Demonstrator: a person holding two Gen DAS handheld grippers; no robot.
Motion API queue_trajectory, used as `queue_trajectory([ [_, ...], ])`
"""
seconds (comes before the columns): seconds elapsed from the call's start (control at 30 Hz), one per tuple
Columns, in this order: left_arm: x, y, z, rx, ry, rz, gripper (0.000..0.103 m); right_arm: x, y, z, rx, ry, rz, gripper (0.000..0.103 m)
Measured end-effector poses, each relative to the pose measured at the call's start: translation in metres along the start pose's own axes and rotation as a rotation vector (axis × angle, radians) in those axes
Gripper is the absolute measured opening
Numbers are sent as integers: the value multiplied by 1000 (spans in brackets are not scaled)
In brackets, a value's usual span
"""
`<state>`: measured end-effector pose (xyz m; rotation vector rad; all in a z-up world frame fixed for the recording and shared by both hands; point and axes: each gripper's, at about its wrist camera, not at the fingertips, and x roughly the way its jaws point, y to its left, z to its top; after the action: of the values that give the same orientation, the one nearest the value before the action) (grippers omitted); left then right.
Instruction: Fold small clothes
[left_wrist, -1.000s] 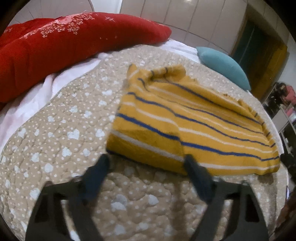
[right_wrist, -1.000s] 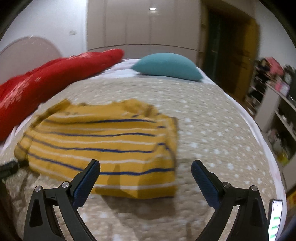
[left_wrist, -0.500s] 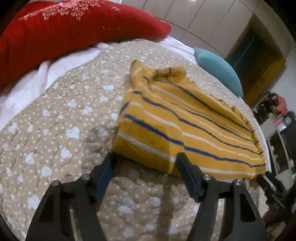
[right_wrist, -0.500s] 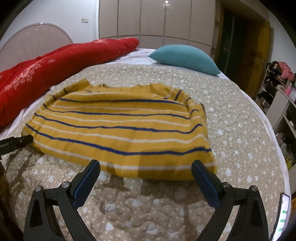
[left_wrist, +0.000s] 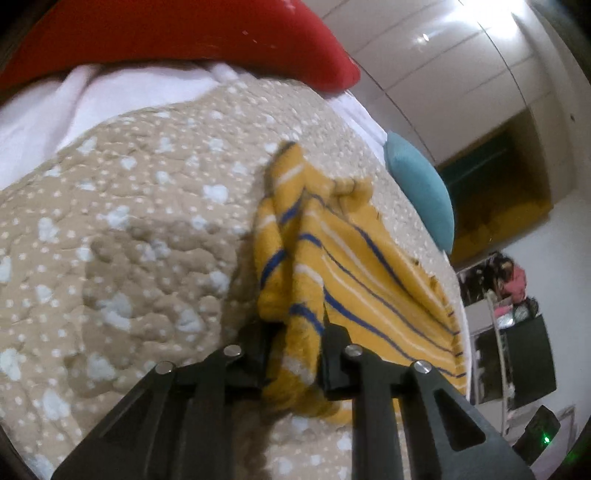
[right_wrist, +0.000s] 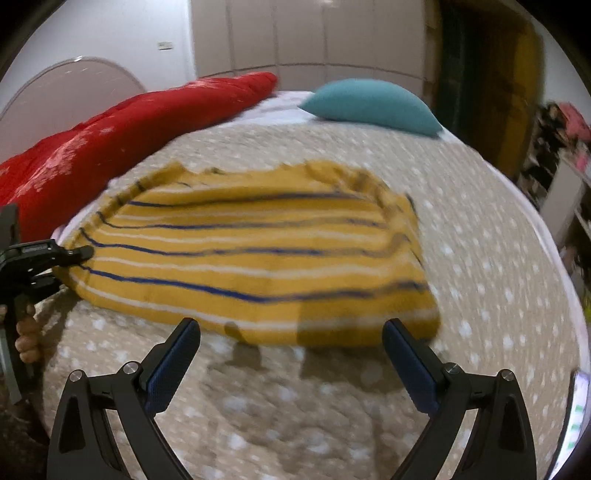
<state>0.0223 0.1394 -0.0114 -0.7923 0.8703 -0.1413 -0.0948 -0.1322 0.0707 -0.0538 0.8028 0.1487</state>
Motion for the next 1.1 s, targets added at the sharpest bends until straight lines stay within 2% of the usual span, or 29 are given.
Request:
queue_trajectory([
  [0.1, -13, 8, 2, -24, -13, 0, 21, 8, 41, 16, -91, 6, 66, 100],
  [0.23, -52, 16, 8, 23, -135, 83, 22, 32, 117, 29, -253, 41, 168, 100],
  [0.37, -85, 27, 10, 39, -249, 163, 31, 66, 189, 29, -410, 80, 233, 100],
  [0.47, -92, 46, 18, 13, -256, 180, 31, 86, 228, 25, -502, 90, 214, 99],
  [0.53, -93, 53, 19, 1, -250, 193, 31, 99, 251, 23, -575, 66, 156, 96],
  [0.6, -97, 58, 20, -2, -250, 205, 31, 108, 265, 26, -606, 37, 108, 89],
  [0.63, -98, 58, 19, -1, -254, 213, 31, 111, 270, 30, -599, 25, 101, 79],
  [0.67, -101, 58, 17, 1, -257, 216, 31, 113, 272, 34, -580, 25, 98, 61],
  [0.7, -98, 57, 17, 3, -259, 218, 33, 115, 272, 38, -562, 32, 91, 51],
  [0.77, -95, 51, 14, 17, -258, 222, 37, 113, 260, 52, -478, 51, 141, 28],
  [0.83, -92, 44, 12, 37, -257, 226, 39, 102, 234, 72, -362, 47, 206, 19],
  [0.9, -86, 33, 6, 71, -254, 229, 42, 85, 197, 89, -243, 9, 224, 17],
  [0.97, -79, 19, -2, 118, -242, 222, 44, 65, 141, 104, -87, -38, 232, 15],
  [1.03, -73, 5, -11, 167, -229, 218, 45, 44, 68, 110, 91, -84, 223, 15],
  [1.1, -64, -14, -24, 238, -206, 213, 47, 27, -7, 97, 240, -118, 178, 14],
])
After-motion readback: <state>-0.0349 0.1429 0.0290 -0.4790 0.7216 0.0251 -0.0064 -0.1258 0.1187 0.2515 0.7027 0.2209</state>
